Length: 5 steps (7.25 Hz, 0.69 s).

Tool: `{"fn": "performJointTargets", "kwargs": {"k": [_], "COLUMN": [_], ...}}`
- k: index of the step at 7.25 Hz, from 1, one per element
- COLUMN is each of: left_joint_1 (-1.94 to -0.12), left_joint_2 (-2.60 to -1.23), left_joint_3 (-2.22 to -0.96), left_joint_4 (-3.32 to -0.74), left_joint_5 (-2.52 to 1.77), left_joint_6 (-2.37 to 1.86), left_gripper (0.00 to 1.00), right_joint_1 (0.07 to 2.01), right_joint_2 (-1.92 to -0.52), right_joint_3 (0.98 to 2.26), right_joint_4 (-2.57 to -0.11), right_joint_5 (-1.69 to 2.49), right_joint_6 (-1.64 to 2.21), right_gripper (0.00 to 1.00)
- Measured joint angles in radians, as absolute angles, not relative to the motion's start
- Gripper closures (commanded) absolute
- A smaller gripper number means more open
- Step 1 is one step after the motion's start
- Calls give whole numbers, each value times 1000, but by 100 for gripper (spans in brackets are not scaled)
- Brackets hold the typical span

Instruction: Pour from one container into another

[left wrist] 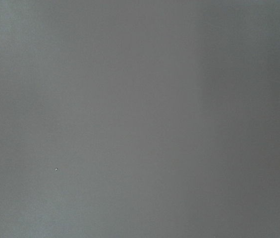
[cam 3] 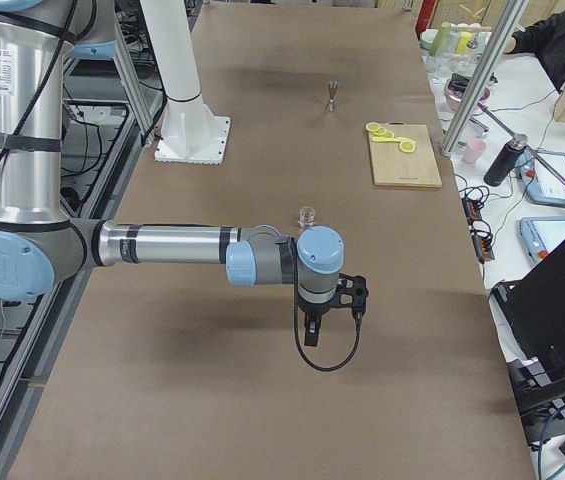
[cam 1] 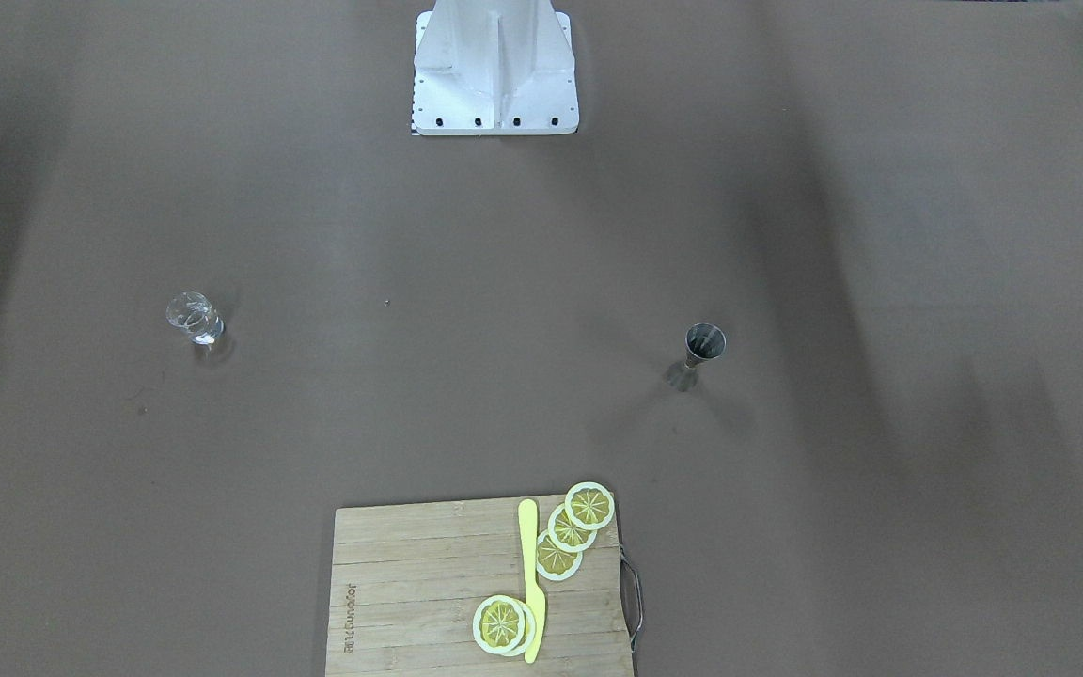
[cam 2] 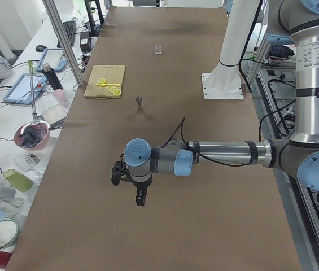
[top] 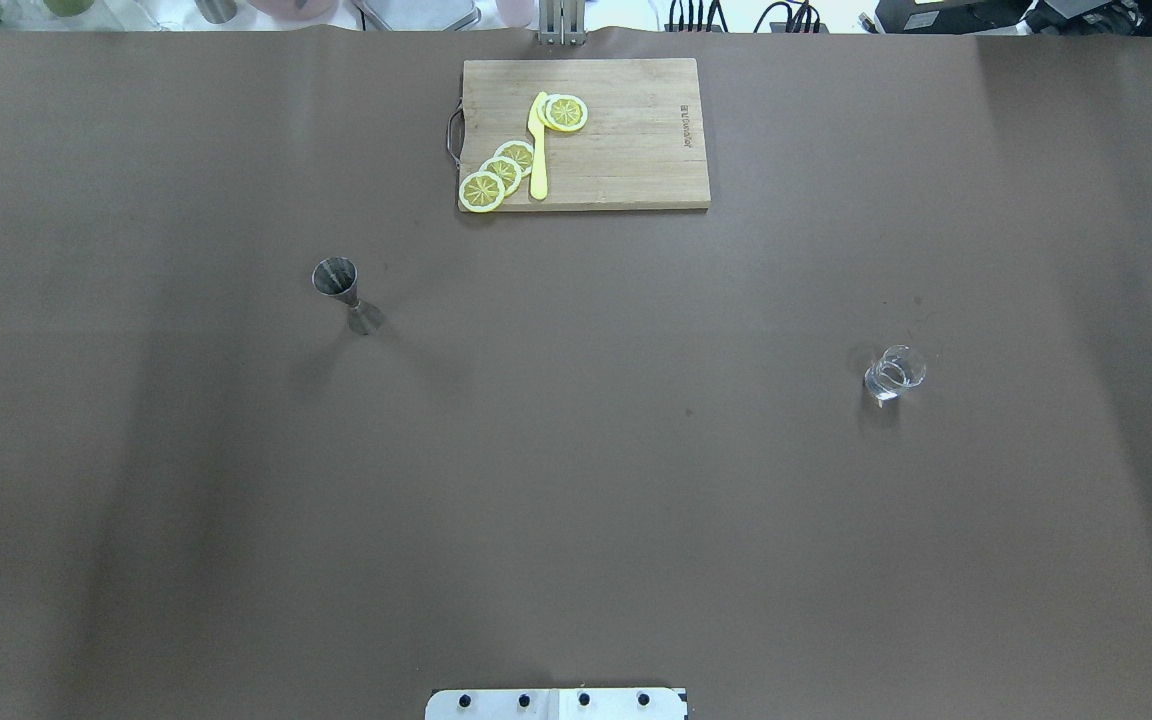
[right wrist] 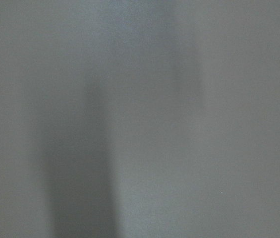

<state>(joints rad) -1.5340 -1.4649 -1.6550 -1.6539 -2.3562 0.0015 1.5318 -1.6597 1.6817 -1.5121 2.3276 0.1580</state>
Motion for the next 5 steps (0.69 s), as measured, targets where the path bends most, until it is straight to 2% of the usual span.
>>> {"fn": "performJointTargets", "kwargs": {"k": [5], "left_joint_1": [-1534], "left_joint_2": [-1465], "left_joint_3": [-1655], "left_joint_4": [-1654], "left_joint_5": [-2356], "left_joint_6": [2], "left_gripper": [1], "right_joint_1": [1533], "right_joint_2": [-1655], "right_joint_3": [1680], "right_joint_4": [-1519], "right_joint_5": [2327], "right_joint_6": [164], "right_gripper": [0]}}
